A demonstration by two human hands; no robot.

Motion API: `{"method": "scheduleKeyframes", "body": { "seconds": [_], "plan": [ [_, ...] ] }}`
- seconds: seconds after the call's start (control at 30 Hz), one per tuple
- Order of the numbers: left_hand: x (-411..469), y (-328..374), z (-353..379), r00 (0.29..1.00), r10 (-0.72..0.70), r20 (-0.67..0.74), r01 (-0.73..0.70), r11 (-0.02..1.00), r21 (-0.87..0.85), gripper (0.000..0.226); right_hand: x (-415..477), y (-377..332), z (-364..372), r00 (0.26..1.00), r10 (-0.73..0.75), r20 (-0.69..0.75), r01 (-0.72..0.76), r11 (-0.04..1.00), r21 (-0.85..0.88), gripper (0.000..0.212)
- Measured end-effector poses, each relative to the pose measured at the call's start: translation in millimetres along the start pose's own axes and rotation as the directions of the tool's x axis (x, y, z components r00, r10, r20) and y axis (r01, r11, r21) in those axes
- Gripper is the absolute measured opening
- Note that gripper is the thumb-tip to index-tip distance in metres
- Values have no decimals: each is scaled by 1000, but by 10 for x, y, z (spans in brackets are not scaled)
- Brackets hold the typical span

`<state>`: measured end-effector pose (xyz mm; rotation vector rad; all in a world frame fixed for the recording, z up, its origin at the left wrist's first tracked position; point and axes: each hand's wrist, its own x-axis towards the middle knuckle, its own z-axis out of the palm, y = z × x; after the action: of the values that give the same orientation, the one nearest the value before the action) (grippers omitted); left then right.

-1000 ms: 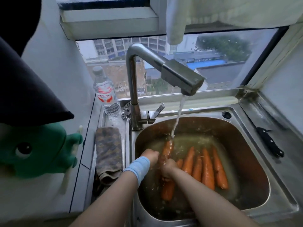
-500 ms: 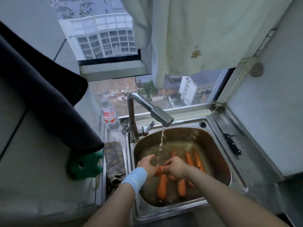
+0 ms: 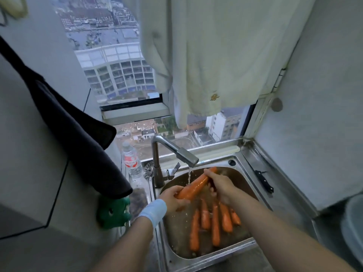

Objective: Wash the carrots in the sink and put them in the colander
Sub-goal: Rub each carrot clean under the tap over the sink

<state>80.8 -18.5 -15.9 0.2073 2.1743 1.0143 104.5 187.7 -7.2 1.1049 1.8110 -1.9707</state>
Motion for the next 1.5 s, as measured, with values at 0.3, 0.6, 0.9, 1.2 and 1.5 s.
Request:
{"method": "scheduleKeyframes", "body": {
  "seconds": [0.3,0.6,0.9,1.2,1.5],
  "plan": [
    [78,144,-47,997,11,-81,-33,960,-279,54,-55,138,616,975,161,152,-194,952,237,40],
    [95,225,-198,995,45,-86,-60,983,-175,67,95,48,780,980,200,-8,-191,943,274,72],
    [9,239,-215,987,81,-136,-99,986,-132,65,46,59,876,984,179,24,-178,944,278,64],
    [-1,317,-63,984,48,-173,-105,936,-336,51,-100,71,706,961,259,92,-273,855,440,70],
    [27,348,8,961,-176,-215,-23,721,-693,36,-133,31,496,973,221,59,-229,947,226,56]
  ]
}}
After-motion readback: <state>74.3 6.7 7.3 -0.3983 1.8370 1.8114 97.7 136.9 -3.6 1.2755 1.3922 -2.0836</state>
